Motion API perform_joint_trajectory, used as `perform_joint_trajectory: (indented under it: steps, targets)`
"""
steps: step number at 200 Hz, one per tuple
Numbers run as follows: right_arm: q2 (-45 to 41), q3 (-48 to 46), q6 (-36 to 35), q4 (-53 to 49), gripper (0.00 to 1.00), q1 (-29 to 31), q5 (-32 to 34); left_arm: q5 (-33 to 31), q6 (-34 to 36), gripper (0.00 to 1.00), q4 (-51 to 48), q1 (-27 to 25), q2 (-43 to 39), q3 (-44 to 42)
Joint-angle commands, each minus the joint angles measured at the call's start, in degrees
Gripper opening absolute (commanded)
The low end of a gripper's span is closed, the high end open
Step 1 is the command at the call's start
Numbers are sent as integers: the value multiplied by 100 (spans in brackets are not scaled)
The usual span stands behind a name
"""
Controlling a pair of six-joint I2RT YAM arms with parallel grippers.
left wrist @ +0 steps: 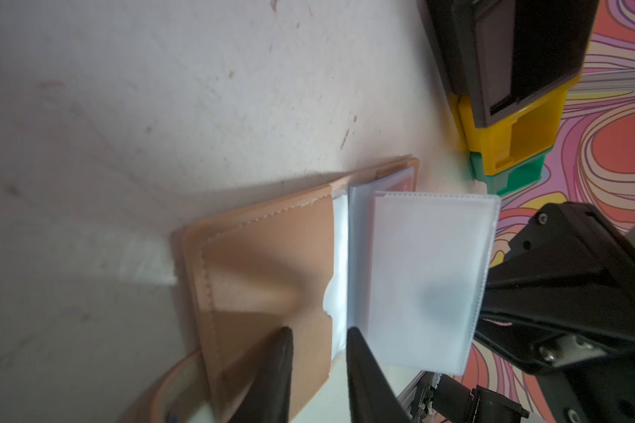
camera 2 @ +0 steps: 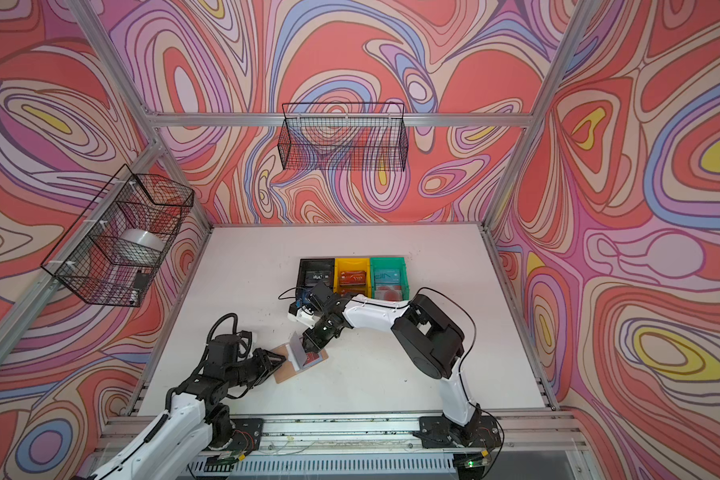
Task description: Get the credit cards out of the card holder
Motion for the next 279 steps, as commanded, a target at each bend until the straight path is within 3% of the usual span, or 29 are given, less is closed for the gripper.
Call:
perform_joint_trajectory:
  steps: [1,46,118,161,228,279]
  targets:
    - [232,178,296,232,8,72,-305,-129,-73,27,-756,14,-541,377]
    - [765,377,880,611,7,174,-824,-221,-196,27,-1377,20,-1189,616]
    - [718,376,824,293,5,177,-478,86,-607,27,-287,19,-796,254]
    - [159,295,671,-127,4,85,356,244,-782,27,832,11,-35,-109]
    - [111,236,548,-688,3,-285,1420,213,-801,27,1230,-7,273,-219]
    - [268,271,486,-749,3,-300,1452,152,-800,27,1266,-16,332,-141]
